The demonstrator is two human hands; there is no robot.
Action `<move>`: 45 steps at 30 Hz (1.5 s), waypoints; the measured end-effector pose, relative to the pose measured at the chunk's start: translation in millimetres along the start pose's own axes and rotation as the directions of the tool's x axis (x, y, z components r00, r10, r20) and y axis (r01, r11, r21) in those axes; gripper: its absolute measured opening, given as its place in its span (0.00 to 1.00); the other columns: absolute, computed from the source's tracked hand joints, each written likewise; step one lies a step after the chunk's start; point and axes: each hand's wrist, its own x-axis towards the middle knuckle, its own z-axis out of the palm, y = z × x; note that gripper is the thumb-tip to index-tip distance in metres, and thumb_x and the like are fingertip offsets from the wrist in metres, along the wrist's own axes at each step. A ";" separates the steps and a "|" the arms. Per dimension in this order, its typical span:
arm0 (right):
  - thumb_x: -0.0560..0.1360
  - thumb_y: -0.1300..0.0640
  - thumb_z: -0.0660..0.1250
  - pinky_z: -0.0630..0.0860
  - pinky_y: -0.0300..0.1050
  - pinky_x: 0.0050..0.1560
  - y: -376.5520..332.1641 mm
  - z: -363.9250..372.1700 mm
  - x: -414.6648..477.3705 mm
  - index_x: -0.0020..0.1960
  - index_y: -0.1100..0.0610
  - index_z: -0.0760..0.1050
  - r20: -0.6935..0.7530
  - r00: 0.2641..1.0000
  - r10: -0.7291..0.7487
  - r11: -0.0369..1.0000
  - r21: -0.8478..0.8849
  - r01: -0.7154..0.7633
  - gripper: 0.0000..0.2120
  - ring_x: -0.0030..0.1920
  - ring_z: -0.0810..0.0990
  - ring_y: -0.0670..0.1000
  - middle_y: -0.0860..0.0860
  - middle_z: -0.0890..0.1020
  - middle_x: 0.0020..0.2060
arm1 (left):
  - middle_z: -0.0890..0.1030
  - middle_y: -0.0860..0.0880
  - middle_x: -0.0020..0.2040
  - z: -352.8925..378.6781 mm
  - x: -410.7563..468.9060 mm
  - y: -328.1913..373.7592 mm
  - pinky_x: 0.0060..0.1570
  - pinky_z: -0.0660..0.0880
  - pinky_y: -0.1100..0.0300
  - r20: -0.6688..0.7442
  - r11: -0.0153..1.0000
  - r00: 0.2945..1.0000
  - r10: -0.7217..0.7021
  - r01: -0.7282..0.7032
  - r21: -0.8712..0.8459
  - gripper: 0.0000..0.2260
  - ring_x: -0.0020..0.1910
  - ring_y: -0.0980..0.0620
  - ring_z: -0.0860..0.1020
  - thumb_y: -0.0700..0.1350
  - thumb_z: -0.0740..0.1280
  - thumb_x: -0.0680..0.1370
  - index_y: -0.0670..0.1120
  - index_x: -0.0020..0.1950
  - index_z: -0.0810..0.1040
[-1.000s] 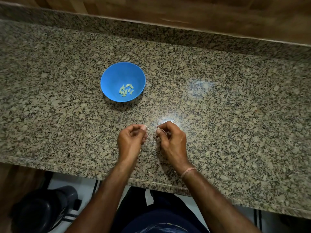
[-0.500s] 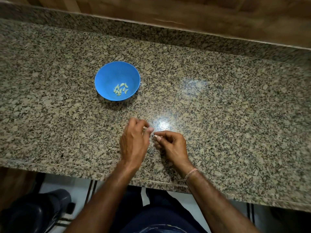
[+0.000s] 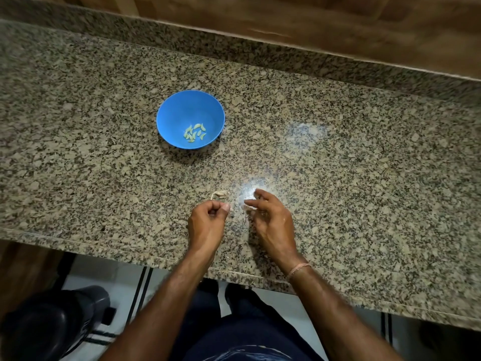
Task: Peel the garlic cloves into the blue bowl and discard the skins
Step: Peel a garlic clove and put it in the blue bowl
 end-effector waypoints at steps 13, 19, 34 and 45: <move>0.76 0.55 0.77 0.84 0.42 0.50 -10.9 -0.7 -19.1 0.48 0.55 0.85 0.106 0.978 0.179 0.914 0.351 -0.205 0.04 0.47 0.87 0.45 0.48 0.88 0.44 | 0.86 0.52 0.41 -4.6 -24.2 0.7 0.62 0.80 0.43 0.134 0.978 0.988 -0.081 0.105 -0.182 0.07 0.44 0.43 0.85 0.46 0.73 0.80 0.42 0.50 0.85; 0.76 0.56 0.77 0.82 0.33 0.46 -1.3 5.6 -14.5 0.46 0.53 0.86 0.048 0.980 0.194 0.981 -0.031 -0.193 0.01 0.40 0.84 0.38 0.43 0.86 0.40 | 0.79 0.57 0.47 -14.3 -7.0 -28.3 0.35 0.67 0.63 0.043 0.851 0.962 0.270 -0.260 0.456 0.04 0.40 0.61 0.75 0.49 0.73 0.79 0.53 0.49 0.79; 0.76 0.59 0.76 0.77 0.29 0.43 -16.4 21.0 -25.0 0.47 0.55 0.86 -0.103 0.978 0.179 0.971 -0.140 -0.193 0.01 0.39 0.83 0.42 0.46 0.87 0.41 | 0.81 0.58 0.48 -15.3 -7.8 -25.1 0.42 0.74 0.61 0.164 0.890 0.953 0.255 -0.298 0.346 0.04 0.44 0.61 0.77 0.51 0.69 0.82 0.52 0.55 0.82; 0.77 0.60 0.75 0.84 0.45 0.46 -32.5 3.7 -44.8 0.54 0.65 0.83 0.229 0.895 0.382 0.653 0.618 -0.437 0.10 0.42 0.85 0.53 0.58 0.87 0.43 | 0.87 0.45 0.48 -25.0 -3.0 -22.0 0.54 0.82 0.56 0.380 0.985 0.924 0.038 0.029 -0.170 0.04 0.52 0.46 0.86 0.42 0.73 0.80 0.43 0.51 0.86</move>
